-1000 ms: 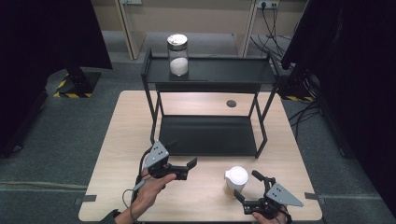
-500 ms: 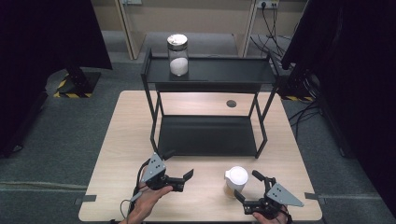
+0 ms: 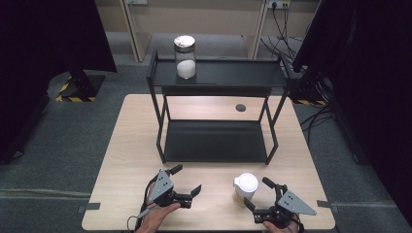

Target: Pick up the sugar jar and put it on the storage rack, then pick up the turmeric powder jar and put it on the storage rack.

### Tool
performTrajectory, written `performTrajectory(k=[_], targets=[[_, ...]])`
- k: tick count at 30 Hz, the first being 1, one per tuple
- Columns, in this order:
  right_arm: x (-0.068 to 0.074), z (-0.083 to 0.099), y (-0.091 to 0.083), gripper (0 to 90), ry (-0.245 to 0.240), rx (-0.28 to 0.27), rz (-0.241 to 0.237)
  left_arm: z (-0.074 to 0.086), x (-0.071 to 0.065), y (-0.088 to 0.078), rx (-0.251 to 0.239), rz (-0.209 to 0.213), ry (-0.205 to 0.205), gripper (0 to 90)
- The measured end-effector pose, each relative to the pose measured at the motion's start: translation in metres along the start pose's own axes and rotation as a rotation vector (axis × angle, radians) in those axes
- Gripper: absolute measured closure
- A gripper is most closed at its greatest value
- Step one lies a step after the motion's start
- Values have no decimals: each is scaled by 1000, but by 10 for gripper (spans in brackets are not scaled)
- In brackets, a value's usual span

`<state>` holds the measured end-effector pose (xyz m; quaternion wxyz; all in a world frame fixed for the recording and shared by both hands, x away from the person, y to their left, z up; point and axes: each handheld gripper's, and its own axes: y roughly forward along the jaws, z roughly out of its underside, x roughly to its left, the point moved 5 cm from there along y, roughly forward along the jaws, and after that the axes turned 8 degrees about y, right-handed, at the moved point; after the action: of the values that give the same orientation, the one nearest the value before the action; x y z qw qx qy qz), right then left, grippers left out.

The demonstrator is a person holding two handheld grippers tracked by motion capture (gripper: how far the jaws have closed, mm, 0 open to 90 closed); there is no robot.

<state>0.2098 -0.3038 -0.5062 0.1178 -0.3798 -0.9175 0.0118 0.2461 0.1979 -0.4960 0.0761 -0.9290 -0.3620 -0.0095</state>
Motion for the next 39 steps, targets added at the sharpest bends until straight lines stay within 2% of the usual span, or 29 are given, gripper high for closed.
performTrajectory(k=[8, 39], targets=[[0, 0, -1, 4, -3, -3, -1, 7, -2, -3, 3, -9, 7, 21], [4, 0, 4, 4, -15, 11, 2, 13, -3, -10, -5, -25, 4, 21]])
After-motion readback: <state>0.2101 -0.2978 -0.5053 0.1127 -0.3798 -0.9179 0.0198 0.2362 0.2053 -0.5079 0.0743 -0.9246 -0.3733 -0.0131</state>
